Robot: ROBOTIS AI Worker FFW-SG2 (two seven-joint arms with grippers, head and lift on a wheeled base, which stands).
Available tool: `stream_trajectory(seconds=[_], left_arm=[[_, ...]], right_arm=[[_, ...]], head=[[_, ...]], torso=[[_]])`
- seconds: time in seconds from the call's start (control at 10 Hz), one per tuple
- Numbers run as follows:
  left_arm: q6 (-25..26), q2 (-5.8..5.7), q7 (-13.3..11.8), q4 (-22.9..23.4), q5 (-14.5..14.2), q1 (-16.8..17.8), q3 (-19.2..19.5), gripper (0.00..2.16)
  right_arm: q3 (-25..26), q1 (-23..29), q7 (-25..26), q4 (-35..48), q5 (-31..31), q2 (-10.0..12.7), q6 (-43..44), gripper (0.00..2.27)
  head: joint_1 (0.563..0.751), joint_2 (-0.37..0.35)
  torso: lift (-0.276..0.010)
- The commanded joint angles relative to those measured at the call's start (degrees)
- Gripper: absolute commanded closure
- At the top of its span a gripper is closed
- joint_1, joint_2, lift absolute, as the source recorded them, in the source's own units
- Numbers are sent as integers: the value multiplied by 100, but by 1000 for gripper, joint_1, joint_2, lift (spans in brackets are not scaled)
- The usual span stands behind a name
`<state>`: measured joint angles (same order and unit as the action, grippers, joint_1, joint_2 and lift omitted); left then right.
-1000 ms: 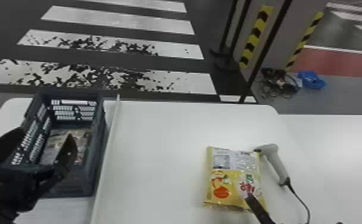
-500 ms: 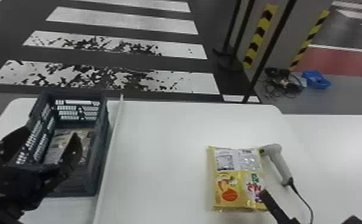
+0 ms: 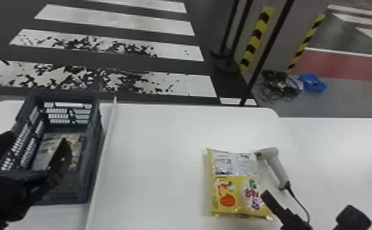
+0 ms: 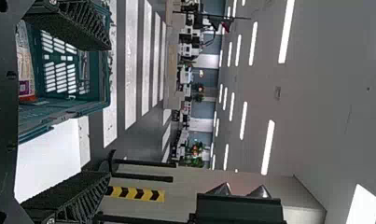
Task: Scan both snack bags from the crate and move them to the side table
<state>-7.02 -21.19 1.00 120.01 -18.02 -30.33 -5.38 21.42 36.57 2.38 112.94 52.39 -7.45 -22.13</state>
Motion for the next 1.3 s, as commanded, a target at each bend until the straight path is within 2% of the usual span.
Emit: stream_trajectory(seconds=[0.0, 0.2, 0.3, 0.4, 0.5, 0.8, 1.0, 1.2], left_arm=[[-5, 1, -4, 14, 1, -25, -7, 33], [13, 9, -4, 14, 44, -43, -16, 33], [13, 9, -4, 14, 53, -43, -7, 33], [13, 18, -4, 14, 53, -43, 2, 33], [-5, 18, -4, -4, 53, -43, 11, 33], [-40, 18, -4, -118, 71, -52, 11, 33], [-58, 9, -4, -162, 80, -52, 28, 33], [-93, 18, -4, -215, 80, -52, 37, 33]], right_arm=[[126, -159, -124, -18, -282, -353, 73, 124], [144, -133, -423, 70, -397, -582, 55, 127], [135, -107, -748, 167, -511, -643, 2, 302], [126, -107, -1029, 281, -651, -731, -261, 1207], [29, -203, -1310, 281, -801, -890, -543, 2240], [-586, -643, -2110, 61, -2119, -907, -947, 2240], [-929, -845, -2418, -308, -2401, -898, -683, 2240], [-1034, -854, -2523, -334, -2568, -890, -420, 2240]], head=[[695, -250], [695, -284], [695, -285], [695, -273], [695, -253], [695, -183], [695, -136], [695, -92]], torso=[[-95], [-95], [-95], [-95], [-95], [-95], [-95], [-95]])
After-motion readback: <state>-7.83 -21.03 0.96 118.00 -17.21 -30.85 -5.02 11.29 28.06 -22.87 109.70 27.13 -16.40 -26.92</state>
